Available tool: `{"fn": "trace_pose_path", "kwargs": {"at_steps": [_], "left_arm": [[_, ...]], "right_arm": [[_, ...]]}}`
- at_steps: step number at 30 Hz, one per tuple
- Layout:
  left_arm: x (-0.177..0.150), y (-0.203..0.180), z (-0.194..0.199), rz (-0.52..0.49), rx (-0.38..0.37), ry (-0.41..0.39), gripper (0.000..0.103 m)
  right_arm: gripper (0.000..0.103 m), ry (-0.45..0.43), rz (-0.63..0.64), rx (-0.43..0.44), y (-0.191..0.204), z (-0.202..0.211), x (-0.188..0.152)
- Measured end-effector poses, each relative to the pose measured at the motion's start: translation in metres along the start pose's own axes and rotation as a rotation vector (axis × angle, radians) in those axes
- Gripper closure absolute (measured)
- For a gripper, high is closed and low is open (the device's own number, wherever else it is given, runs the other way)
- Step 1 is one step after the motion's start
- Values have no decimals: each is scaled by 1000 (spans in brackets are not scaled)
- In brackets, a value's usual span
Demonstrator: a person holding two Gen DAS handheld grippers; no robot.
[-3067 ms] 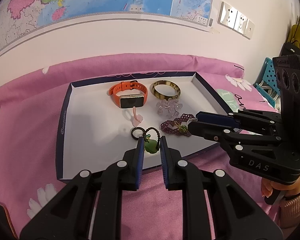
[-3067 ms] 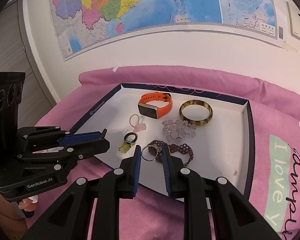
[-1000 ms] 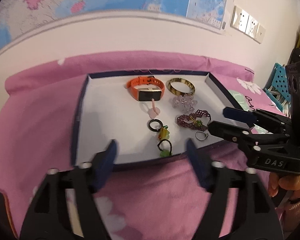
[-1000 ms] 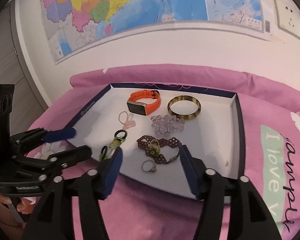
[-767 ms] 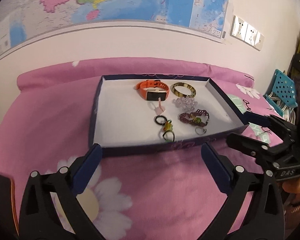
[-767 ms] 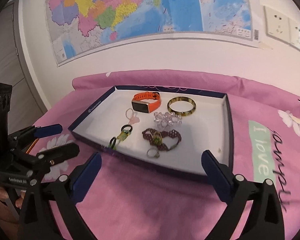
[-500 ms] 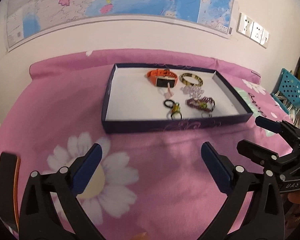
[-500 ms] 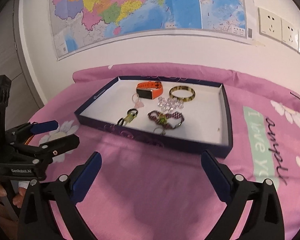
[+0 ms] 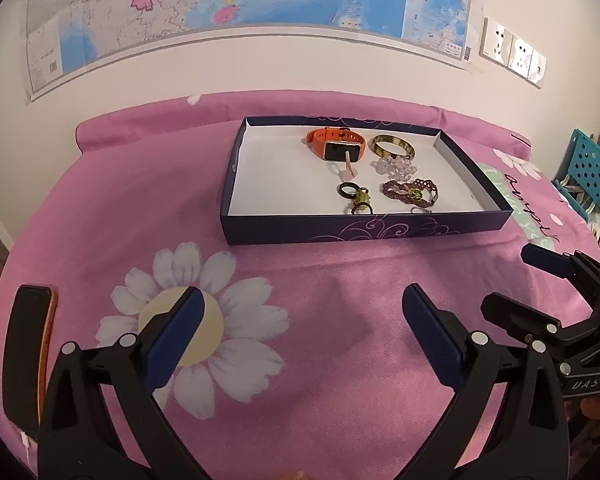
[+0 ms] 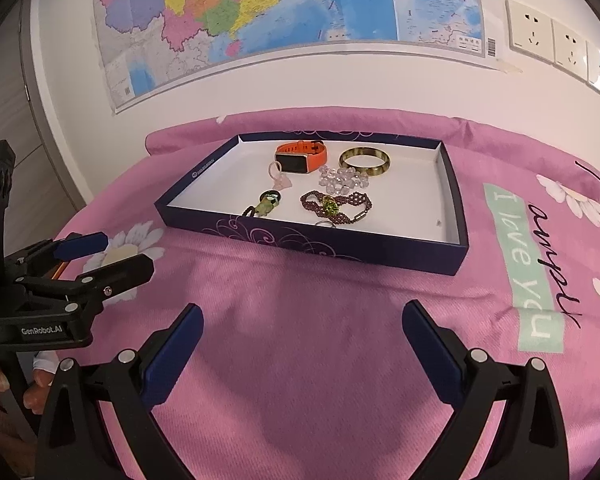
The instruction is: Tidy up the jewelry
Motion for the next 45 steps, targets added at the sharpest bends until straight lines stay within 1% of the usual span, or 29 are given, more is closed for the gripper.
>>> {"fn": "trace_pose_path", "kwargs": {"at_steps": [12, 45], "left_arm": [[-1, -1, 4, -6, 12, -8, 5], [-4, -1, 5, -6, 18, 3, 5]], "right_arm": [[7, -2, 4, 10, 4, 0, -2], [7, 2, 2, 16, 6, -1, -5]]}}
Point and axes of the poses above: each gripper's, at about its wrist camera, not at the fingertips, and z roughly against the way its jaws point, y to its left, x to its top, the point moved 5 cm from there along -z, roughly the way its jaws point, and after that the axes turned 9 degrees about y, right-handed, at the moved point
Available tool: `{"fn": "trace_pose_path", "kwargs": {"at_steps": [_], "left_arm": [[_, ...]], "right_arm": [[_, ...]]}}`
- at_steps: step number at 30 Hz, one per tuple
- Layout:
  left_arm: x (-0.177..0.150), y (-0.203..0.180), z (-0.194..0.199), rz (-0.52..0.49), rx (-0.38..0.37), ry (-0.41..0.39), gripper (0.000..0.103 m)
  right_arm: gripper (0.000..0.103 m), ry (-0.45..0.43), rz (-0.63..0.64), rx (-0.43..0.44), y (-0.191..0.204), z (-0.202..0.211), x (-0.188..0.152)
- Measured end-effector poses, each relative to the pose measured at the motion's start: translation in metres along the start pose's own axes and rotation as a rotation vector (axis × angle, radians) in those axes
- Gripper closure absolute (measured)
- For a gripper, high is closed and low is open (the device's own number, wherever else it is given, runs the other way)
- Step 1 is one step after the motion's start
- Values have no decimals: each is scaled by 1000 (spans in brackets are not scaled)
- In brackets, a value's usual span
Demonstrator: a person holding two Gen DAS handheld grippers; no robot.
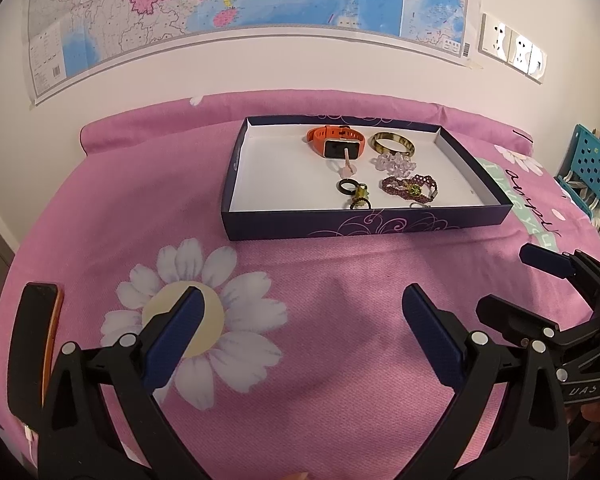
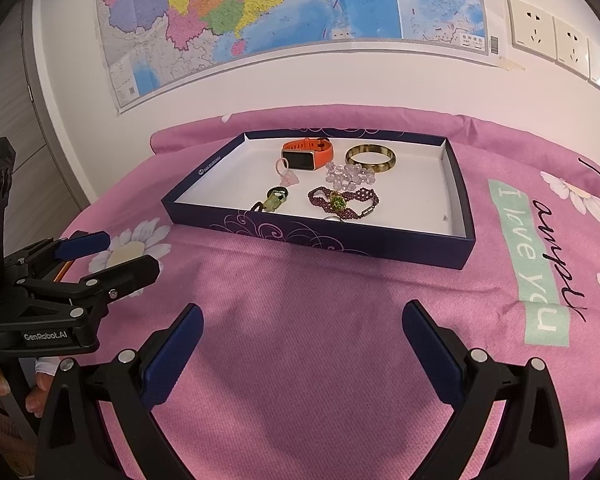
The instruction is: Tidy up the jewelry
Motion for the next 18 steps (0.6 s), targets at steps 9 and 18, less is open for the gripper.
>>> {"fn": "trace_pose_path", "kwargs": {"at_steps": [9, 18], "left_arm": [[-1, -1, -3, -4, 1, 8, 5], [-2, -2, -4, -10, 2, 14, 5]], "right_arm": [[7, 7, -2, 0, 0, -2, 0], [7, 6, -5, 0, -1, -2, 0]]}}
Point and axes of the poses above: each gripper's, at about its wrist camera, not at the fingertips, and z roughly against the way its jaws point, y to its left, x to its top, the point moved 5 cm from there along -z, roughly the way its jaws point, and after that the axes turned 9 degrees about y, right-handed, at the moved point
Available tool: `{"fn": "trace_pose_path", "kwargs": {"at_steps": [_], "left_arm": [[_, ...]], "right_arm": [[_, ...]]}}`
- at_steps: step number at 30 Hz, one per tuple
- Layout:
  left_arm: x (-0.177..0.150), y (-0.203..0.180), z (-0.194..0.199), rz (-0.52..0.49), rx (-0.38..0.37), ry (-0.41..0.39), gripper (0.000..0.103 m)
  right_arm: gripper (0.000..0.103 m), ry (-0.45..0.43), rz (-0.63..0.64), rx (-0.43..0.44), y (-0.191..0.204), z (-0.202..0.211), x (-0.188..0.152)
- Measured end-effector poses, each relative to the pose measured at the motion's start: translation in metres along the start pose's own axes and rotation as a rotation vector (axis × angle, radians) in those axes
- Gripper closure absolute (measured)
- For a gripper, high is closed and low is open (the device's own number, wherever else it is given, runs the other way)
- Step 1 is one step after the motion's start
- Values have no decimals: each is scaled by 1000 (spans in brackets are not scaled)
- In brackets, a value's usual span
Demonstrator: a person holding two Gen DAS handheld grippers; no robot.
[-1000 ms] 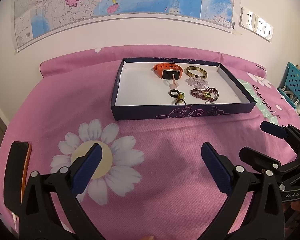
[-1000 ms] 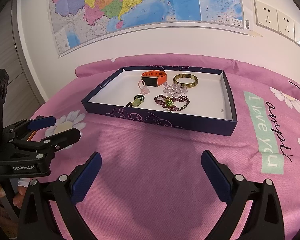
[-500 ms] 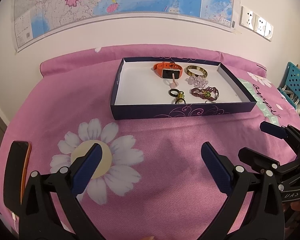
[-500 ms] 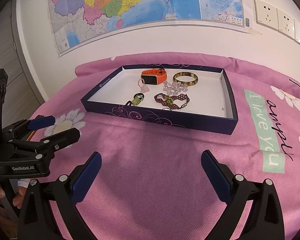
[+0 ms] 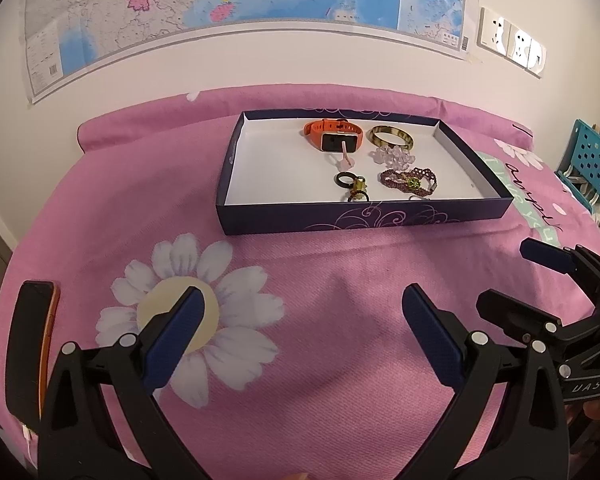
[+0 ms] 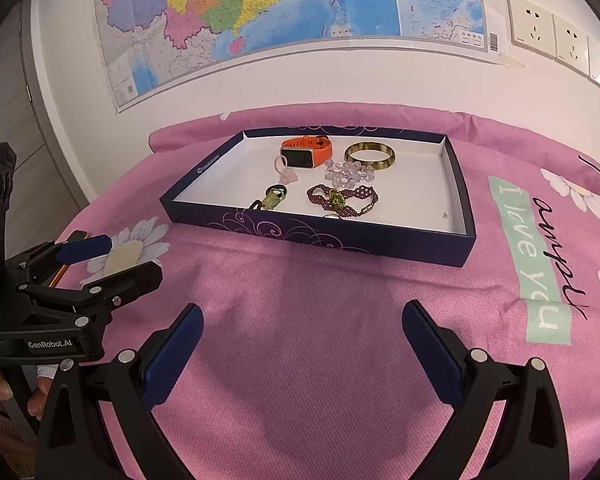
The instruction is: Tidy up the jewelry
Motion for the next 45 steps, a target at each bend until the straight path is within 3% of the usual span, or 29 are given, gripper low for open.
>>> {"fn": "trace_pose_path", "kwargs": {"at_steps": [45], "left_arm": [[-2, 1, -1, 5, 6, -3, 5]], "right_arm": [[7, -1, -1, 3, 2, 0, -1]]}}
Point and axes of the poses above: each gripper's, at about its wrist camera, not at the fingertips, and z roughly against the way its jaws point, y to its left, x to its top, the point moved 5 cm from there along -z, roughly the way its jaws point, and after that the axes turned 9 degrees about y, right-handed, at the moved point
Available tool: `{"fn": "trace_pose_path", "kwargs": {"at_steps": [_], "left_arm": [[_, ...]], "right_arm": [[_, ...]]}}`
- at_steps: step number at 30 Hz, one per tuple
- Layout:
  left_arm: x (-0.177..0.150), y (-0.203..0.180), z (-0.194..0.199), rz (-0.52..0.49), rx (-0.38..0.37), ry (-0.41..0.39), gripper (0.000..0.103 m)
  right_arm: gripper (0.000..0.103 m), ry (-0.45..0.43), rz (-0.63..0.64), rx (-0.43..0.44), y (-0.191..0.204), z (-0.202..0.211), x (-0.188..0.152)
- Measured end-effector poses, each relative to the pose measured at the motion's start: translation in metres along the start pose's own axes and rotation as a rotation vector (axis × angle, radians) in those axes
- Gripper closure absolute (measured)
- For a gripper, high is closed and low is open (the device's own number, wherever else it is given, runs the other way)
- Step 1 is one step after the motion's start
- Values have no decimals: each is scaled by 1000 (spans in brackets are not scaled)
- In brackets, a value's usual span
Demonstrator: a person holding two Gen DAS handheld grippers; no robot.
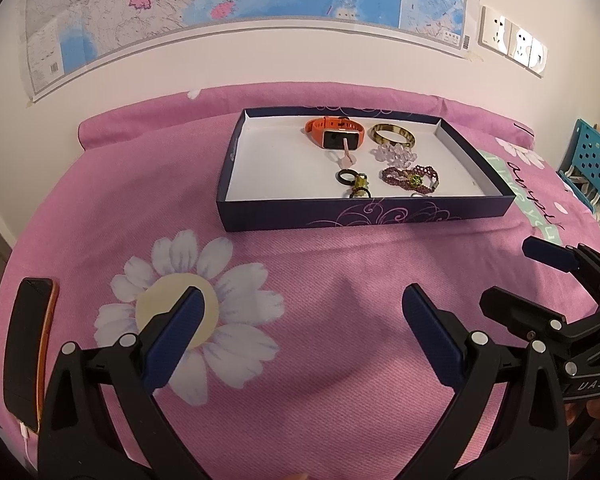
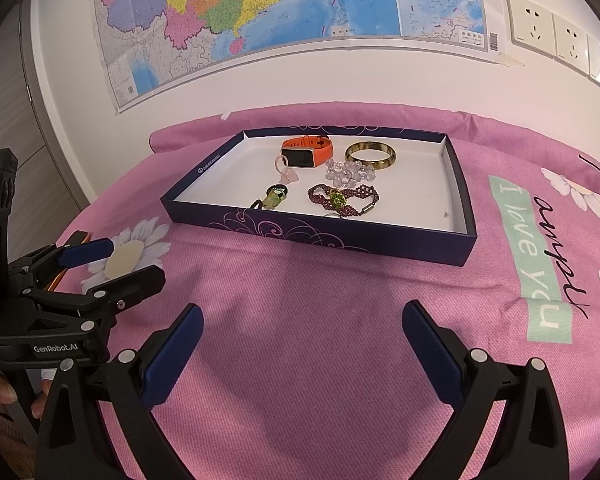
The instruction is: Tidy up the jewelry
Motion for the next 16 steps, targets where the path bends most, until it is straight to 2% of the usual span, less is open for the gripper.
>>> {"fn": "trace_pose_path", "kwargs": {"at_steps": [8, 13, 16], "left_arm": [[1, -3, 3, -18, -3, -23, 5], [-1, 3, -4, 6, -19, 23, 5], [-2, 13, -10, 22, -9, 42, 5]], "right_arm": [[7, -3, 5, 2, 1, 1, 0], [7, 10, 25, -20, -4, 6, 0], [7, 31, 8, -45, -29, 14, -1]]}}
Point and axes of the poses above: each gripper's, at about its wrist camera, not at the fingertips, and z roughly against the way its jaws point, y to its left, x to its top, the point moved 5 cm from there along -z, roughly the way its jaws point, and after that the axes turned 9 degrees about y, right-handed, at the moved point
